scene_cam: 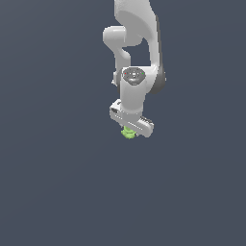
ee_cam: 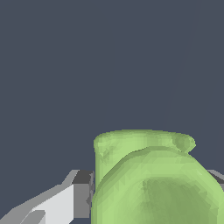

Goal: Pick up the object and move it to a goal position.

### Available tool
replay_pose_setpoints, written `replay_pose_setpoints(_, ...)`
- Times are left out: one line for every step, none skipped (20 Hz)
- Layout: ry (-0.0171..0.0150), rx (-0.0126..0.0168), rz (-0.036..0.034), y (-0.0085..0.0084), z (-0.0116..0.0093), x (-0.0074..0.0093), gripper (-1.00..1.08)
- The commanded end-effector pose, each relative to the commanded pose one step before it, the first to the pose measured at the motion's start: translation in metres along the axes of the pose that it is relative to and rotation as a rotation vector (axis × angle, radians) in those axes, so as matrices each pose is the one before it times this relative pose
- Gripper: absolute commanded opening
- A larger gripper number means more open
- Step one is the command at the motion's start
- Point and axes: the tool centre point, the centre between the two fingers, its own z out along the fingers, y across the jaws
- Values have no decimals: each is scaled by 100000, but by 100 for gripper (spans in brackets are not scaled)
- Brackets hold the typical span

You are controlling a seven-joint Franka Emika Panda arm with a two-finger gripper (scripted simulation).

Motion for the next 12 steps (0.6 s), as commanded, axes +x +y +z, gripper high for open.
replay_pose_setpoints(19,86,47,1931,-1987,78,-100)
replay_pose_setpoints(-44,49,20,790,-804,49,-100)
replay_pose_setpoints(0,0,0,781,-818,38,-100)
replay_pose_setpoints(0,0,0,790,-829,40,-100)
replay_pose_setpoints(-44,49,21,817,-837,57,-100)
replay_pose_setpoints(0,0,0,811,-856,46,-100)
replay_pose_setpoints(0,0,0,824,-871,50,-100)
replay_pose_setpoints(0,0,0,834,-884,53,-100)
replay_pose_setpoints(0,0,0,824,-876,56,-100)
replay_pose_setpoints(0,0,0,808,-861,59,-100)
replay_pose_setpoints(0,0,0,787,-841,63,-100)
replay_pose_setpoints(0,0,0,760,-814,65,-100)
